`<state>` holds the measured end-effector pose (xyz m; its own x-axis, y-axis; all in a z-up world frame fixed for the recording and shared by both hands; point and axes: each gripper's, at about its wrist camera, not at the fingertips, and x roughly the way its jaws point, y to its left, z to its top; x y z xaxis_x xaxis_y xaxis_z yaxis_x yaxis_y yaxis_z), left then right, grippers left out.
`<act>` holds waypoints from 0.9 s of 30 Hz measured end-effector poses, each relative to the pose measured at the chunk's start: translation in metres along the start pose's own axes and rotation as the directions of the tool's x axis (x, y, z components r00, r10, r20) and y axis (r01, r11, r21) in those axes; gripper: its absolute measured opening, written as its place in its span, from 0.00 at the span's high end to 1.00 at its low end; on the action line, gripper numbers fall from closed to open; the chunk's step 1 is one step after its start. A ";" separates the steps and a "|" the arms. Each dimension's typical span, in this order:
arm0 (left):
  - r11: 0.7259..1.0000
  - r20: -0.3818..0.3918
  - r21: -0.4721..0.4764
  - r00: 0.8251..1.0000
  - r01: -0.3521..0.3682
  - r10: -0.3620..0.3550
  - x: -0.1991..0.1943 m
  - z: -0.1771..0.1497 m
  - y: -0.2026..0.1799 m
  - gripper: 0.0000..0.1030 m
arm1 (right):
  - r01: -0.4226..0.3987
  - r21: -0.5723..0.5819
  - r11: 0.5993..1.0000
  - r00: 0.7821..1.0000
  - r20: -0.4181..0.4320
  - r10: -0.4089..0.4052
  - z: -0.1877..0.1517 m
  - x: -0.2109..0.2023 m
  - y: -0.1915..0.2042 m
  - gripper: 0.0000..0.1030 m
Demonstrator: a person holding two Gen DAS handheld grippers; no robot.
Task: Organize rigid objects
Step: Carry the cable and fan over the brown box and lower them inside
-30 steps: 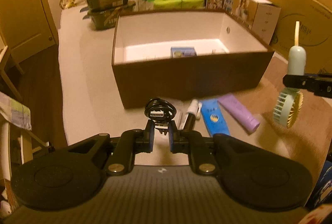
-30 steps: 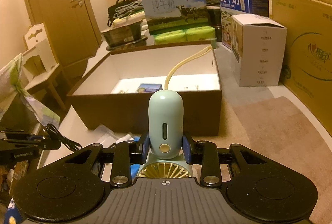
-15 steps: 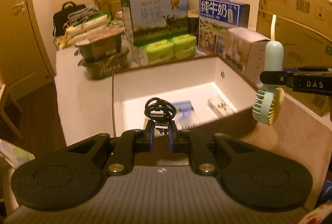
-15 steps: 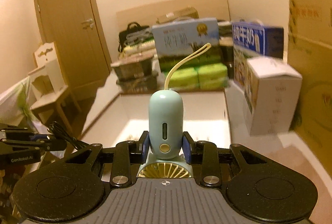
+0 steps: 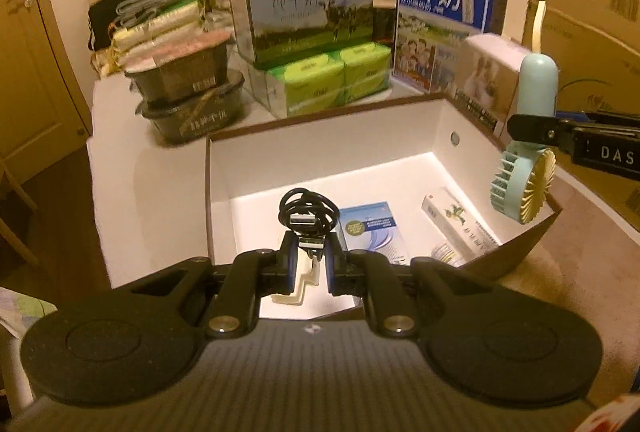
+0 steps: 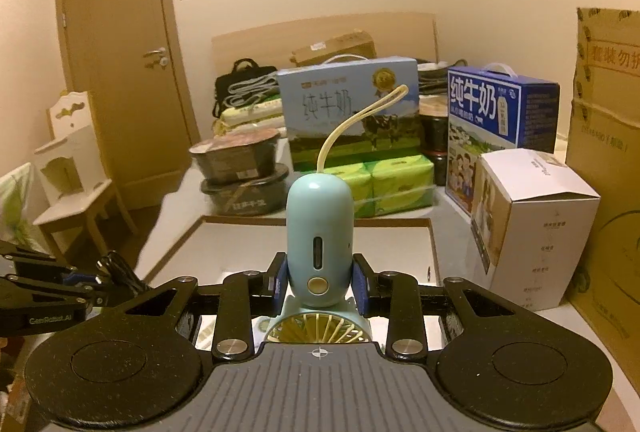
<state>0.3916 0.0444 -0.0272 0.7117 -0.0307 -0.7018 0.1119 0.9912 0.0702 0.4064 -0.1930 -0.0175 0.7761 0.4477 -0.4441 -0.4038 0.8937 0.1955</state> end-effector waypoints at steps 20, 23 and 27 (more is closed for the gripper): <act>0.996 -0.208 0.004 0.974 0.093 -0.090 0.074 0.015 -0.003 0.79 | 0.024 0.026 0.999 0.985 -0.174 -0.019 -0.024 0.054 -0.009 0.68; 0.997 -0.193 -0.014 0.978 0.077 -0.079 0.075 0.020 0.002 0.78 | 0.025 0.035 0.999 0.980 -0.200 -0.017 -0.024 0.063 -0.010 0.68; 0.997 -0.185 -0.034 0.980 0.063 -0.068 0.075 0.019 0.008 0.74 | 0.019 0.043 0.999 0.971 -0.239 -0.008 -0.023 0.076 -0.009 0.68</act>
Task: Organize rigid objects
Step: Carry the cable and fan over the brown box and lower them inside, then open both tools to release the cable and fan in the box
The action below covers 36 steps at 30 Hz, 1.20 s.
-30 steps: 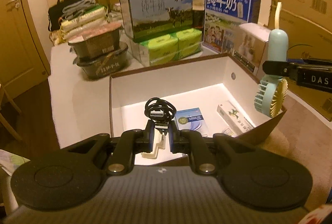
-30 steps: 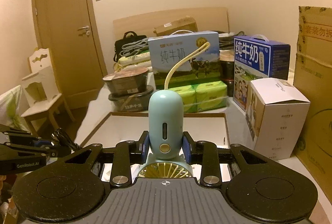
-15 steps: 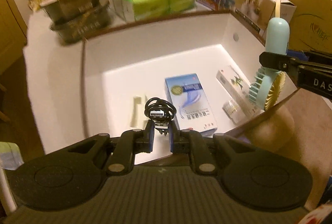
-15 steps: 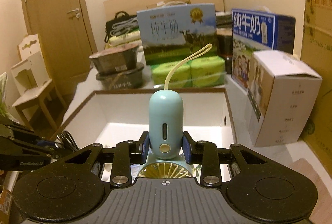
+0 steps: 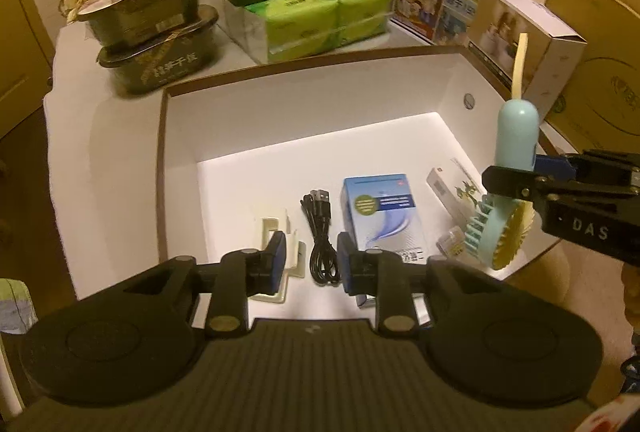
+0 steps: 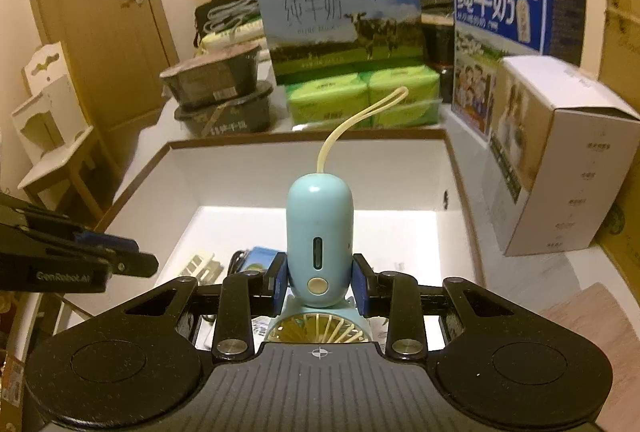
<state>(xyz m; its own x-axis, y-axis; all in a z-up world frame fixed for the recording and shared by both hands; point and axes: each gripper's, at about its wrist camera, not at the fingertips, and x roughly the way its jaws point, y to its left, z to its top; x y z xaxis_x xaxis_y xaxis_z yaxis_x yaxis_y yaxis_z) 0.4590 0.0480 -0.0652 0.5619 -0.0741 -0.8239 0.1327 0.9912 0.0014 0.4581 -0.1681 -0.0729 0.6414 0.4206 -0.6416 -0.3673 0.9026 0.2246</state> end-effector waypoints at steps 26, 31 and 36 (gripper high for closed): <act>0.999 0.051 -0.035 0.999 0.004 -0.002 -0.027 -0.019 -0.008 0.65 | -0.007 0.020 1.000 1.000 0.005 0.007 -0.011 -0.030 0.008 0.48; 0.999 0.060 -0.051 0.998 0.010 -0.007 -0.042 -0.026 -0.011 0.64 | -0.017 0.036 0.999 1.000 0.004 0.017 -0.017 -0.046 0.010 0.48; 0.998 0.068 -0.057 0.998 0.006 -0.002 -0.059 -0.037 -0.017 0.64 | -0.025 0.050 0.998 1.000 -0.001 0.025 -0.025 -0.063 0.014 0.47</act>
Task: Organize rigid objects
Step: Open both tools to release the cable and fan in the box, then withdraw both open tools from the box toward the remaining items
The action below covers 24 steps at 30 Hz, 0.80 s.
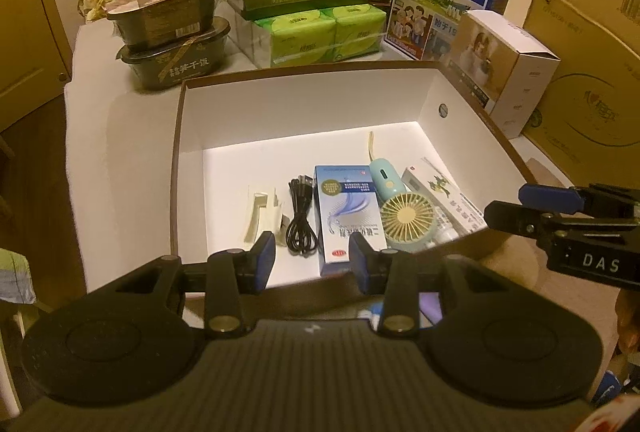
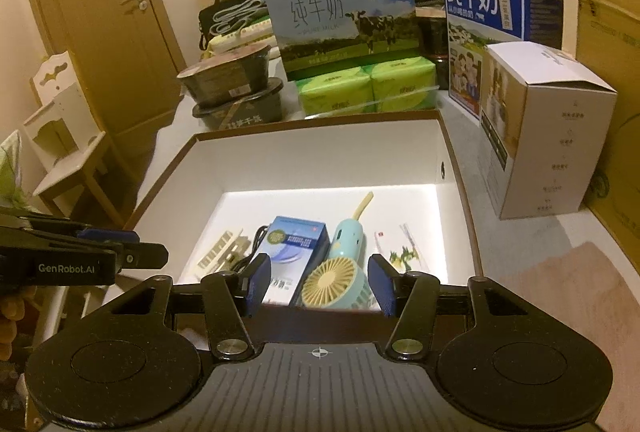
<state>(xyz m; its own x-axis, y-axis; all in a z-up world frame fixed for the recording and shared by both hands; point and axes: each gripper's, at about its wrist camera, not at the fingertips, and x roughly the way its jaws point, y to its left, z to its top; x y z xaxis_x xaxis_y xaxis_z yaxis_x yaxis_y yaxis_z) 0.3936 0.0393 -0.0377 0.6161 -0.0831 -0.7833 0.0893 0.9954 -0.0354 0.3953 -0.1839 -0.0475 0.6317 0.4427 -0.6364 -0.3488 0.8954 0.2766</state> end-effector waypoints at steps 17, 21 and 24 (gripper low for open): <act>0.999 0.042 -0.026 0.999 -0.021 0.022 -0.062 -0.045 -0.016 0.62 | -0.016 0.014 1.000 1.000 -0.012 0.016 -0.035 -0.060 0.019 0.47; 0.999 0.046 -0.036 0.999 -0.016 0.018 -0.075 -0.058 -0.019 0.62 | -0.001 0.022 1.000 1.000 -0.016 0.001 -0.045 -0.071 0.023 0.47; 0.999 0.045 -0.047 0.999 -0.011 0.013 -0.082 -0.067 -0.022 0.62 | 0.006 0.028 1.000 1.000 -0.022 -0.006 -0.051 -0.078 0.026 0.47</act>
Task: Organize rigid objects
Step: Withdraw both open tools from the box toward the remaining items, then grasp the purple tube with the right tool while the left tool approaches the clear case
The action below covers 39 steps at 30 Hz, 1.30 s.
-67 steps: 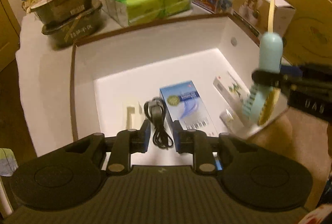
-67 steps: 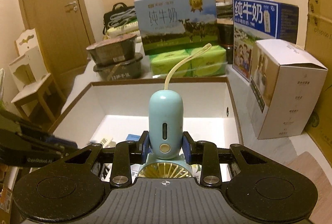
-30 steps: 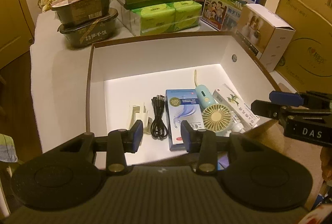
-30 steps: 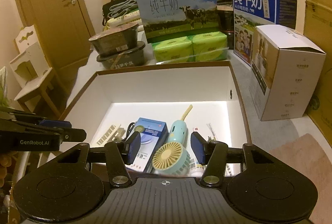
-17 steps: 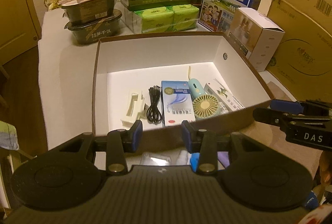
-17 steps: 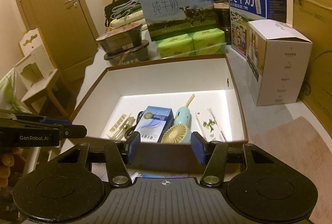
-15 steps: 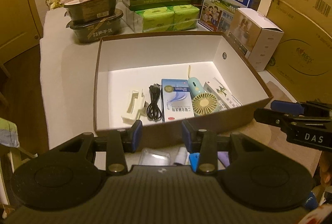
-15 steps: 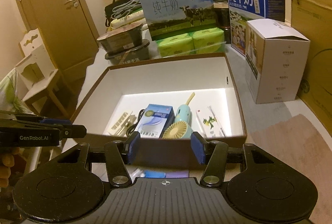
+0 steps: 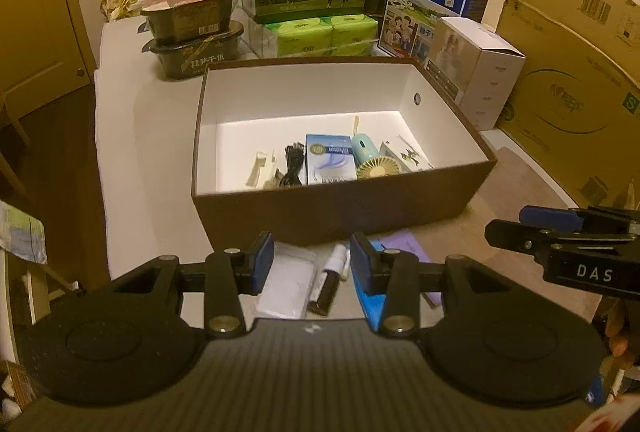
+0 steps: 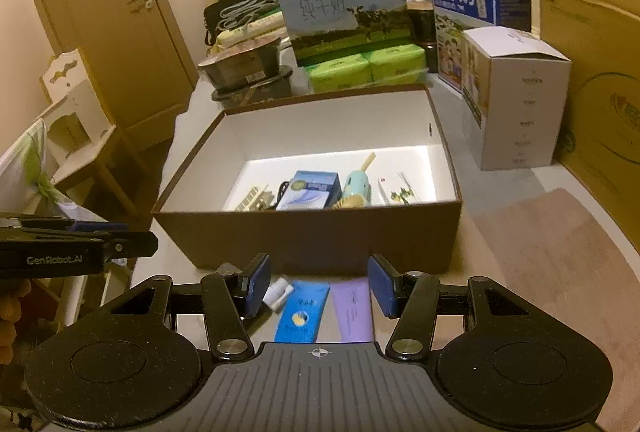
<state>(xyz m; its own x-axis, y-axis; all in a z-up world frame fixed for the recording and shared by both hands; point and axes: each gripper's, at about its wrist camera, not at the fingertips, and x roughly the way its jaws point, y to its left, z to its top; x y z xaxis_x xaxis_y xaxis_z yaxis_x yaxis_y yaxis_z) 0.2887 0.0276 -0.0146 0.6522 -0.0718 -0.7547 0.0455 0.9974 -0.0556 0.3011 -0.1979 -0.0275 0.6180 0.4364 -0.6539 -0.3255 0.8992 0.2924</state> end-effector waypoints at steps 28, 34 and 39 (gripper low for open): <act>0.999 -0.078 -0.048 0.997 0.008 -0.012 -0.017 -0.069 -0.007 0.57 | 0.006 0.023 1.000 0.992 -0.130 -0.003 -0.067 -0.020 0.007 0.47; 0.999 -0.103 -0.042 0.995 -0.009 0.005 -0.002 -0.083 -0.004 0.51 | 0.017 0.021 1.000 0.985 -0.170 -0.014 -0.078 -0.007 0.003 0.47; 0.999 -0.121 -0.045 0.993 -0.018 0.013 0.013 -0.091 0.001 0.51 | 0.033 0.023 0.999 0.980 -0.198 -0.028 -0.084 0.007 -0.003 0.47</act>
<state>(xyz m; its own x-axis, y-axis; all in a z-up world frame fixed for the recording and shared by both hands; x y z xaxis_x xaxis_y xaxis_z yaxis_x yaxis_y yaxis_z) 0.2283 0.0277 -0.0844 0.5566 -0.0589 -0.8287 -0.0003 0.9975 -0.0712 0.2462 -0.2003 -0.0911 0.4725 0.3963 -0.7872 -0.2889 0.9135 0.2865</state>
